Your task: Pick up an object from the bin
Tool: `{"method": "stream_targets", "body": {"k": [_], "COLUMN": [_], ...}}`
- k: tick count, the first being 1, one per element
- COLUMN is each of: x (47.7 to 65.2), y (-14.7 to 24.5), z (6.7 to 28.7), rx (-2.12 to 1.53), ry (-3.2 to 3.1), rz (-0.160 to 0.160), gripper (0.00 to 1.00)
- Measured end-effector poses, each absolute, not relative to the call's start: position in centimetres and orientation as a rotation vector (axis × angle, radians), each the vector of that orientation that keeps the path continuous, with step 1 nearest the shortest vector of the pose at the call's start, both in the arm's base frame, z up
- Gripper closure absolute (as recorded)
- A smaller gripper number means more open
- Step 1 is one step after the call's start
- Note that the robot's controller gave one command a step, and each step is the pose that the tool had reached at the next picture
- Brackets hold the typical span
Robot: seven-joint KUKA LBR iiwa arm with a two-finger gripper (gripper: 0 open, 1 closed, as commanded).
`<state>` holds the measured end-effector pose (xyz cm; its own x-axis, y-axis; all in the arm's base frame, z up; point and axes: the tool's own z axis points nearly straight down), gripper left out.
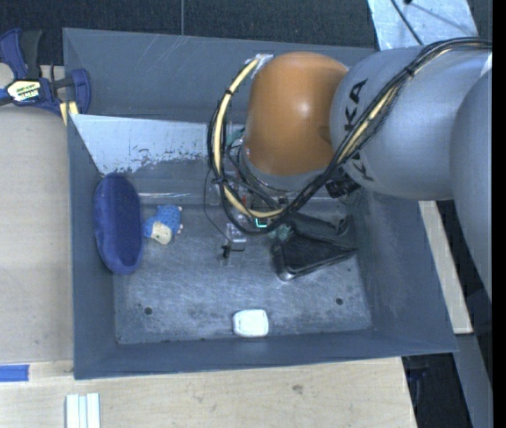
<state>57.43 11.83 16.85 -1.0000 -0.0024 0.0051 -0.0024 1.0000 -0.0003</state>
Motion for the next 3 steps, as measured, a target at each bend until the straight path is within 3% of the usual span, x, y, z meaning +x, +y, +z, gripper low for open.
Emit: {"method": "stream_targets", "body": {"k": [1, 2, 3], "x": [62.5, 62.8, 62.9], "y": [16.6, 16.4, 16.4], "z": [9.6, 6.9, 7.1], "rx": [0.479, 0.376, 0.374], "ry": [-3.105, -3.119, -3.121], "rz": [-0.002, -0.001, -0.001], "gripper": [0.0, 0.0, 1.0]}}
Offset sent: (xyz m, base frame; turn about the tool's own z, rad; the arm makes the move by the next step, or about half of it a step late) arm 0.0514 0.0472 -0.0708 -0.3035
